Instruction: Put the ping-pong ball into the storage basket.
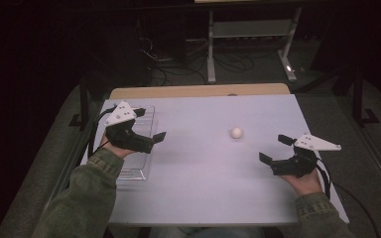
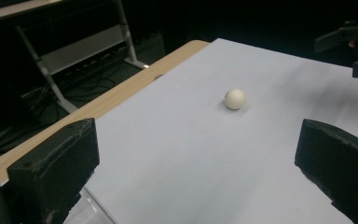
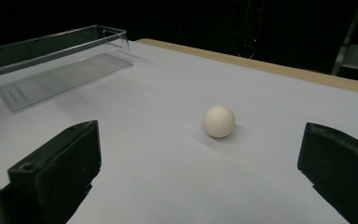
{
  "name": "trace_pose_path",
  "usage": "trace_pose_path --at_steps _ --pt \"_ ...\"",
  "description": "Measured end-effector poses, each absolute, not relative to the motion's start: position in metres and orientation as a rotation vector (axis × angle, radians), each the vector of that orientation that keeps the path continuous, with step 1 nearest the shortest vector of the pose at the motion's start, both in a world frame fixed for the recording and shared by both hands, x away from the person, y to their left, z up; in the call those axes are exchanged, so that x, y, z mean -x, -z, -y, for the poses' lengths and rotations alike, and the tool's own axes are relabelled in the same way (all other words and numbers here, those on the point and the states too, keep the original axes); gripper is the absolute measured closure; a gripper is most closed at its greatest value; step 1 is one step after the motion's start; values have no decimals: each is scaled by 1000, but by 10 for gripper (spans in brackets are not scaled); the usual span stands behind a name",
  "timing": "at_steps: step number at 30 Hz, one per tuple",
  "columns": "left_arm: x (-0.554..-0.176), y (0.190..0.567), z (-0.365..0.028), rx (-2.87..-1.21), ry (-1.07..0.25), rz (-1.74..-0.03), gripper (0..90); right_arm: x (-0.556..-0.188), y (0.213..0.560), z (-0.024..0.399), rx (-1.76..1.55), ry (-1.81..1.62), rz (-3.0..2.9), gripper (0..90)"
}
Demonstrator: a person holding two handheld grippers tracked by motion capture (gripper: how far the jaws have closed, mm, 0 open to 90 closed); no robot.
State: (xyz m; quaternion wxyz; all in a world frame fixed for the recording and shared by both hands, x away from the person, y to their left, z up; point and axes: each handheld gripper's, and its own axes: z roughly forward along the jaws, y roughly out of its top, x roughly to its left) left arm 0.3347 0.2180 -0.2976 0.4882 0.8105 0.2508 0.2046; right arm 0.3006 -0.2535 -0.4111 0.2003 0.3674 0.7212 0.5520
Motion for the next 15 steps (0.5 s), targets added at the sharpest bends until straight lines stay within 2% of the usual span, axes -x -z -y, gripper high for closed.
trace_pose_path --at_steps 15 --pt "-344 284 -196 -2053 -479 -535 0 -300 409 257 -1024 -1558 -1996 0"
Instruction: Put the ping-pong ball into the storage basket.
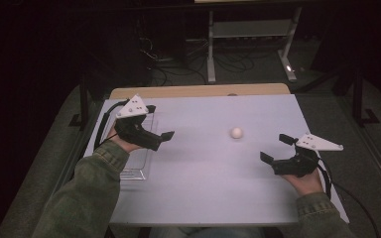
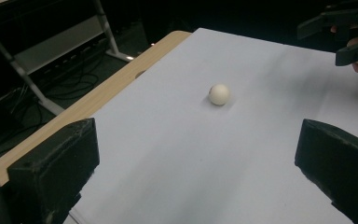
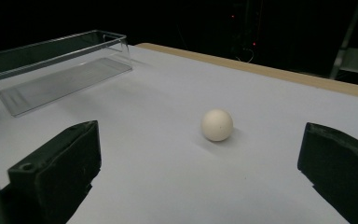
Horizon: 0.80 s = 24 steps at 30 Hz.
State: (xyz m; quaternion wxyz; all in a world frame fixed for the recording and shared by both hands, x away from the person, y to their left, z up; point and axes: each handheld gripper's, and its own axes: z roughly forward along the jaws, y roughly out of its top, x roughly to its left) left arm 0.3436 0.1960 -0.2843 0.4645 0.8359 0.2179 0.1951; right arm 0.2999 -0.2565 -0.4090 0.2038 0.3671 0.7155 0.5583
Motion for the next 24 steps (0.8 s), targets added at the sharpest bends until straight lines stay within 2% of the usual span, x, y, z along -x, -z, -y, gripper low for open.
trace_pose_path --at_steps 24 --pt "-371 280 -170 -2151 -460 -531 0 -300 409 259 -1021 -1570 -1997 0"
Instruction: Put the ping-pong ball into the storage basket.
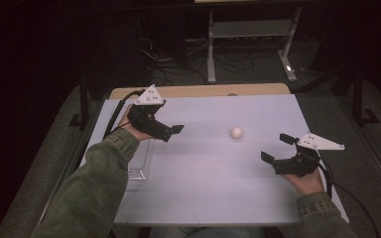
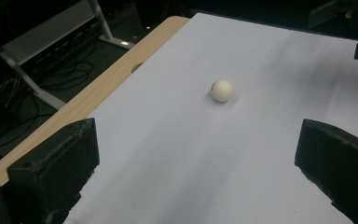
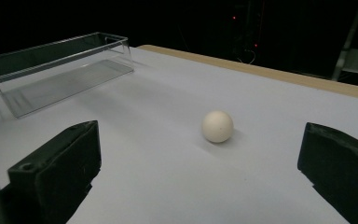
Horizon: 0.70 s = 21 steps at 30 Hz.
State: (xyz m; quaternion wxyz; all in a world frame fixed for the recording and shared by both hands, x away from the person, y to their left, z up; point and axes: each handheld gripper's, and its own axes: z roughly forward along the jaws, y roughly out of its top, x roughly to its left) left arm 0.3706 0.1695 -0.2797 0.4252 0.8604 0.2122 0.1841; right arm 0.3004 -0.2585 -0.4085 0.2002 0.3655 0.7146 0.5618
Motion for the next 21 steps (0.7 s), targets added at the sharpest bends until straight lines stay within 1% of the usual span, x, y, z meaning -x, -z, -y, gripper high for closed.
trace_pose_path --at_steps 9,21 --pt "-382 280 -162 -2187 -457 -541 0 -301 409 259 -1027 -1574 -1996 0" --pt "-391 275 -146 -2252 -446 -496 0 -300 409 261 -1030 -1578 -1997 0"
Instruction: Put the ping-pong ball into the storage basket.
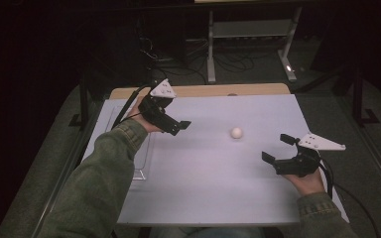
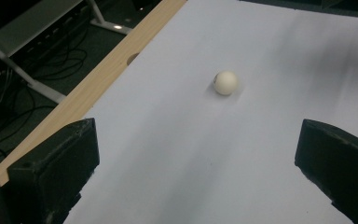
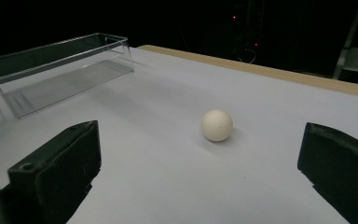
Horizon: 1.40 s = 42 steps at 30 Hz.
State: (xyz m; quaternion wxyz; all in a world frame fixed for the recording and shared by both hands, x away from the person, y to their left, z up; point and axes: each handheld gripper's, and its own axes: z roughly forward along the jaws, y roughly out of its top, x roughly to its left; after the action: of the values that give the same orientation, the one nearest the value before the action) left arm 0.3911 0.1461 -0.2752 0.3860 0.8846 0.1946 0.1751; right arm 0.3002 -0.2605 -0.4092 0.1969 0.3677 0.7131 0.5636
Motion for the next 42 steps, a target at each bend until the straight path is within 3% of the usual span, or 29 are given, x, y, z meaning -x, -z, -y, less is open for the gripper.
trace_pose_path --at_steps 42 --pt "-421 282 -81 -2489 -397 -369 0 -297 409 260 -1017 -1579 -2005 0"
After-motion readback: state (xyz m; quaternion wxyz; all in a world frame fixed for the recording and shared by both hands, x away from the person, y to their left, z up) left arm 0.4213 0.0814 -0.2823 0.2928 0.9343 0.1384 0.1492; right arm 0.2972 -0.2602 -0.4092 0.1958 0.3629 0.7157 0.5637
